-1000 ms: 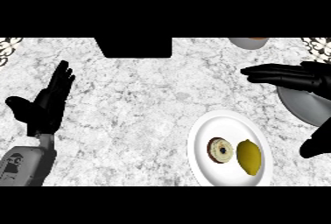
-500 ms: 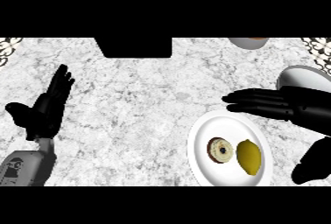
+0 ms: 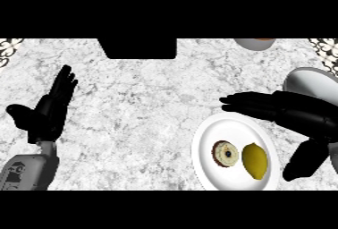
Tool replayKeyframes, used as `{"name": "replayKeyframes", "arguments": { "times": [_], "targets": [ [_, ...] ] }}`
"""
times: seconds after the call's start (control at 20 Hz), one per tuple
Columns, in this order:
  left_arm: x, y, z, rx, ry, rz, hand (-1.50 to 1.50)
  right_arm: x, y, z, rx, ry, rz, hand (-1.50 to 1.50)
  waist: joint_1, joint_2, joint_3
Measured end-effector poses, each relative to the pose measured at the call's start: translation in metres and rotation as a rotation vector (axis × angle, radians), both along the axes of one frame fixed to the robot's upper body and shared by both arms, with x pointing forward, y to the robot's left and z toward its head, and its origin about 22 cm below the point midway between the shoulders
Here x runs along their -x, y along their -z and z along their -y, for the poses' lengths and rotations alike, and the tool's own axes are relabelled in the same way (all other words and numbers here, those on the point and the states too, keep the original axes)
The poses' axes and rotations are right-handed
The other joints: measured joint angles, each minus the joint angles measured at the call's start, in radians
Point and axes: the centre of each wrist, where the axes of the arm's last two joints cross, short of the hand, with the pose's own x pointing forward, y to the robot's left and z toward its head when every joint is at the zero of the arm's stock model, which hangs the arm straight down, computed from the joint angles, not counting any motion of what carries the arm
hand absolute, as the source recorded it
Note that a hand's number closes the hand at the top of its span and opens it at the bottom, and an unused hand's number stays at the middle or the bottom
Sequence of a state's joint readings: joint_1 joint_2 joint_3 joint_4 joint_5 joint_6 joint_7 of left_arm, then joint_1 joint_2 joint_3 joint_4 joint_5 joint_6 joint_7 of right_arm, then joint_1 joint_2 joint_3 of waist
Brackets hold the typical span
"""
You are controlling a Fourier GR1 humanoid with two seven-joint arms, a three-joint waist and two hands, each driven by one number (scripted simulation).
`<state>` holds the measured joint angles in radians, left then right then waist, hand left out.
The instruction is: Pick the cupcake from the plate and place it in the pan
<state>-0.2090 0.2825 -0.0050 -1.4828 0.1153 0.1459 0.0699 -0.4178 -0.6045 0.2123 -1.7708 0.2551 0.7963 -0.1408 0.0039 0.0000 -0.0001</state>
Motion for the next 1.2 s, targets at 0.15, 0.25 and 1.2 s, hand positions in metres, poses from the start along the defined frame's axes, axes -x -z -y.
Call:
{"name": "replayKeyframes", "arguments": {
  "times": [0.15, 0.25, 1.2],
  "targets": [
    [-0.002, 0.0, 0.002, -0.006, -0.003, 0.002, 0.0, -0.003, 0.012, -0.002, 0.033, -0.012, -0.02, -1.5, 0.0, 0.0, 0.0],
    [-0.002, -0.001, 0.006, -0.006, -0.008, 0.007, 0.0, -0.006, 0.021, -0.003, 0.049, -0.026, -0.033, -1.5, 0.0, 0.001, 0.0],
    [-0.007, 0.0, -0.002, 0.004, -0.005, -0.002, 0.0, 0.003, 0.062, -0.042, 0.284, -0.078, 0.058, -1.5, -0.001, 0.0, 0.0]
  ]
}}
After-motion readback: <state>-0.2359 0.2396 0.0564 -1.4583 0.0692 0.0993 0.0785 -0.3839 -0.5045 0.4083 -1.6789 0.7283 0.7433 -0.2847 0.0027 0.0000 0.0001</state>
